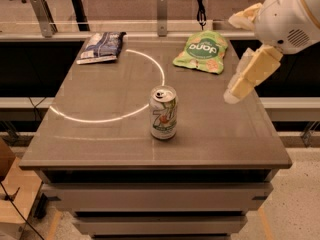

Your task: Pick blue chip bag

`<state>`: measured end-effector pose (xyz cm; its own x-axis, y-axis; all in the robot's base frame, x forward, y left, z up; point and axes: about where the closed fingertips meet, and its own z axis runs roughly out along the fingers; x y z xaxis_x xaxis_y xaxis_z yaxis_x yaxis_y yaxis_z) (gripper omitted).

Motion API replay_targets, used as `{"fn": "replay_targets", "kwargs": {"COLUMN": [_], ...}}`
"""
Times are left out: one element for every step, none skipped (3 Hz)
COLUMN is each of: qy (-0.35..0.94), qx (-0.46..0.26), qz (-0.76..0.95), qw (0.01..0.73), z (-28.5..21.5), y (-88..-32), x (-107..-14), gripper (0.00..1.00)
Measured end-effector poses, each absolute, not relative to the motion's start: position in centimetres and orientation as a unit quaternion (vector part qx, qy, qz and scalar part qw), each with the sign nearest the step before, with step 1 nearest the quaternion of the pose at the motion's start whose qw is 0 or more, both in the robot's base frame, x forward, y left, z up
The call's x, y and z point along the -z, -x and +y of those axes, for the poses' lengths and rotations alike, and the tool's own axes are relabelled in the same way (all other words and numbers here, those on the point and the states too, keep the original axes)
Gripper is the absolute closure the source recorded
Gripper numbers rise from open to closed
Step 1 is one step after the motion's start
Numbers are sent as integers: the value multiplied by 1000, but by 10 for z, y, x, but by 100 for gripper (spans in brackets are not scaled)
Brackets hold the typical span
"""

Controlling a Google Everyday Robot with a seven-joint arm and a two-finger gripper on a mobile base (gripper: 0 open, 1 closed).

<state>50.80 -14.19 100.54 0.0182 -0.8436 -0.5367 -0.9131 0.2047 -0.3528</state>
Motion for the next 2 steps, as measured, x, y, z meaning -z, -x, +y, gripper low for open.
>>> {"fn": "replay_targets", "kwargs": {"qy": [628, 620], "qx": [-52, -61], "qz": [699, 702], "qw": [337, 344], "z": [-141, -134], "y": [-507, -513], "x": [-1005, -1003], "gripper": [0, 0]}}
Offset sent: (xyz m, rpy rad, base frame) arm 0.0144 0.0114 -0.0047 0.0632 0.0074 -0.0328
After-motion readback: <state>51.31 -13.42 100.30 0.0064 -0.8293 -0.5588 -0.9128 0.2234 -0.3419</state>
